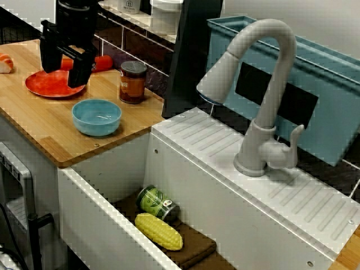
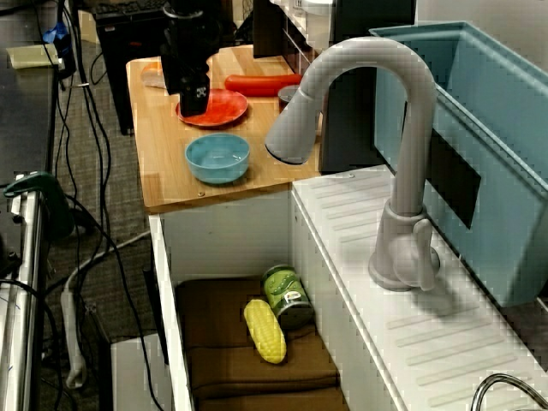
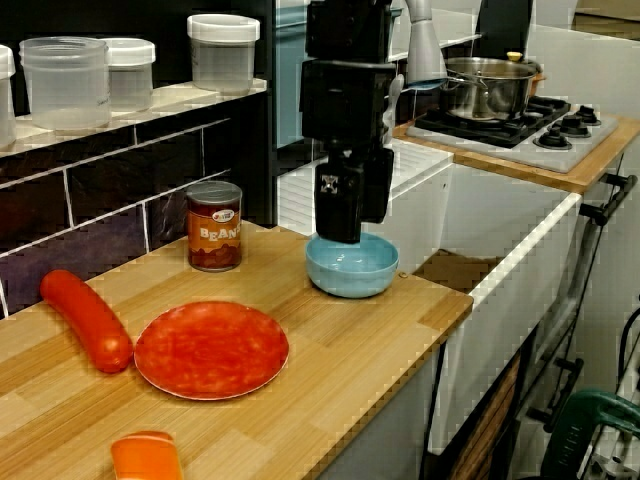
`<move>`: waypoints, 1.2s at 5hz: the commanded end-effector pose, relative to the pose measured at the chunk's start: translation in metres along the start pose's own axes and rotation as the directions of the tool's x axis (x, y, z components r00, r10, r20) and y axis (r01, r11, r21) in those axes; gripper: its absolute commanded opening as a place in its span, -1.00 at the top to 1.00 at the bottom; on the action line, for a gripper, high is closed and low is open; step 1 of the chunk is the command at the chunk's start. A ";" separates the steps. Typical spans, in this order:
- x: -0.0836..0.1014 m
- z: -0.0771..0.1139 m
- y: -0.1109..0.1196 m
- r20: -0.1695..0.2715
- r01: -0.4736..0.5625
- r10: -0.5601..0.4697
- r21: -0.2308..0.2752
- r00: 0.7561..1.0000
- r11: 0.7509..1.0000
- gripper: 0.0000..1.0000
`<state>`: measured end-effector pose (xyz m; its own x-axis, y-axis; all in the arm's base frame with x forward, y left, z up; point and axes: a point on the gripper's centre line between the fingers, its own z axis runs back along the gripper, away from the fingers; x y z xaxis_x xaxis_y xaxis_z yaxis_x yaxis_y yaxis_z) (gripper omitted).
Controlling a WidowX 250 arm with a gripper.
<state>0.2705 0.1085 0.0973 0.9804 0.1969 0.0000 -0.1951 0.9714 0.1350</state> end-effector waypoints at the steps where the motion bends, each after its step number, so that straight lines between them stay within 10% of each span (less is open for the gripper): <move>1: -0.009 0.014 0.007 0.072 -0.033 0.031 0.020 0.997 0.999 -1.00; 6: -0.036 -0.004 0.000 0.244 -0.191 0.176 0.037 0.953 0.981 -1.00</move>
<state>0.2355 0.1022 0.0897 0.9138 0.3302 0.2364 -0.3740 0.9111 0.1731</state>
